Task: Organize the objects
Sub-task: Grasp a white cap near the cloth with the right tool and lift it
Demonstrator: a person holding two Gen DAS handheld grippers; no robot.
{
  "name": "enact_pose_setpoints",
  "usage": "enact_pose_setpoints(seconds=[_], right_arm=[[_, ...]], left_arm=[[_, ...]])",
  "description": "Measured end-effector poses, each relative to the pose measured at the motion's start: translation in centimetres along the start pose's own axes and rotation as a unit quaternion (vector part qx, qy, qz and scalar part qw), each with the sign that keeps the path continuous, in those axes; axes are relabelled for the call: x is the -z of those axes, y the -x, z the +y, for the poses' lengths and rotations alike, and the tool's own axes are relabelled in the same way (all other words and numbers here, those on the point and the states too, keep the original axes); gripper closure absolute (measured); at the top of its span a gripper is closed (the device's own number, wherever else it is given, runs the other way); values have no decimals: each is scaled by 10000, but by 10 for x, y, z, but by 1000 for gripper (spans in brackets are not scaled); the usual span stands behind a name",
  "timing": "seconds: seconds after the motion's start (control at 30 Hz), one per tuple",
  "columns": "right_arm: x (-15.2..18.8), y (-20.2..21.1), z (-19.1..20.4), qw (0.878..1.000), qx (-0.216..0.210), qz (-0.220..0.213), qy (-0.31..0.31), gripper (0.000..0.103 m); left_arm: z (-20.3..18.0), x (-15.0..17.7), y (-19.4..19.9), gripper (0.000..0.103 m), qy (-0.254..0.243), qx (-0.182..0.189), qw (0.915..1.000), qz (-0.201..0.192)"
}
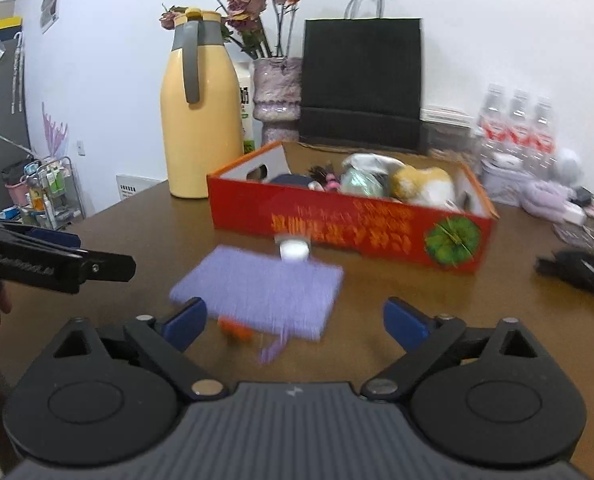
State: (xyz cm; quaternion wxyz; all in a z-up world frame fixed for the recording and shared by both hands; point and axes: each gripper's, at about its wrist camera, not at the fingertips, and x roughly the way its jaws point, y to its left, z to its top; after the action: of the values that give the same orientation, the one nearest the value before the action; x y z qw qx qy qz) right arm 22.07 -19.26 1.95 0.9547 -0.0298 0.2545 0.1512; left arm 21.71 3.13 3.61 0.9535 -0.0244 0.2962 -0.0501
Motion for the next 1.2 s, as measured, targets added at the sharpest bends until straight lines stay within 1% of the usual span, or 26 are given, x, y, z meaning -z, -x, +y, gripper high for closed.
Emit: enact_pose_setpoints(seconds=[0.07,0.1,0.13,0.17,0.2,0.23,0.27,0.3,0.33,0.37,0.4,0.43,0.5,0.53,0.6,0.63,0.73,0.87,0.9,0.97,1.0,1.03,1.07,1.1,1.13,1.2], right_arm=[[-15,-34,-6,9998,-157,129,20,13],[-22,-51,-10,9995,-217,222,-76,23],[-29,-67,-14,9991,-265,287,-185,28],[-34,-81,-16,9987,-322,340,-205,30],[-38,-96,-17,9983,-364,419,-157,31],[-40,-108,-16,9982,-325,500,-78,32],[-42,-120,-15,9978,-292,593,-12,33],[-42,-130,-15,9974,-305,659,39,36],[-43,-135,-15,9971,-309,687,87,42],[-43,-140,-16,9969,-289,717,127,64],[-43,-142,-18,9965,-323,763,134,74],[-42,-141,-21,9963,-385,760,79,74],[-40,-131,-29,9973,-301,676,38,74],[-39,-124,-33,9980,-231,591,64,74],[-37,-111,-46,9987,-118,494,13,74],[-35,-106,-55,9988,-91,483,-64,74],[-26,-92,-74,9986,-129,443,-245,74],[-12,-83,-89,9981,-133,381,-463,74],[-9,-82,-91,9978,-151,365,-532,74],[-6,-81,-92,9975,-162,368,-584,74],[-5,-80,-91,9977,-170,360,-554,74],[-6,-80,-89,9980,-162,340,-504,74],[-6,-79,-87,9984,-156,328,-439,74],[-6,-79,-85,9986,-161,323,-385,74],[-5,-78,-83,9988,-151,313,-337,74],[-5,-77,-80,9991,-141,305,-266,74]], left_arm=[[2,-13,-13,11,43,213,9996,-157],[3,-18,-19,11,67,391,9989,-269],[3,-23,-27,11,56,628,9973,-365],[3,-29,-38,11,-3,922,9949,-400],[2,-33,-48,12,-70,1040,9940,-346],[-1,-37,-58,15,-151,1023,9943,-241],[-4,-41,-68,21,-225,938,9952,-161],[-6,-44,-77,25,-306,857,9958,-113],[-8,-46,-86,27,-392,821,9958,-53],[-9,-48,-96,33,-417,823,9957,45],[-12,-49,-104,37,-400,822,9957,161],[-13,-49,-112,39,-348,816,9957,277],[-17,-49,-125,40,-212,836,9953,430],[-22,-48,-132,39,-168,832,9952,488],[-31,-48,-142,30,-71,833,9950,546],[-36,-49,-145,29,-57,870,9946,570],[-55,-52,-156,29,-206,954,9934,605],[-79,-49,-160,35,-624,883,9921,642],[-86,-47,-160,43,-875,821,9910,587],[-96,-44,-160,51,-1183,622,9898,485],[-96,-44,-159,65,-1165,740,9892,499],[-94,-44,-158,71,-1128,840,9887,512],[-93,-44,-158,86,-1129,784,9892,512],[-91,-45,-158,96,-1148,721,9894,513],[-89,-45,-157,96,-1161,697,9894,519],[-86,-46,-153,102,-1236,758,9882,485]])
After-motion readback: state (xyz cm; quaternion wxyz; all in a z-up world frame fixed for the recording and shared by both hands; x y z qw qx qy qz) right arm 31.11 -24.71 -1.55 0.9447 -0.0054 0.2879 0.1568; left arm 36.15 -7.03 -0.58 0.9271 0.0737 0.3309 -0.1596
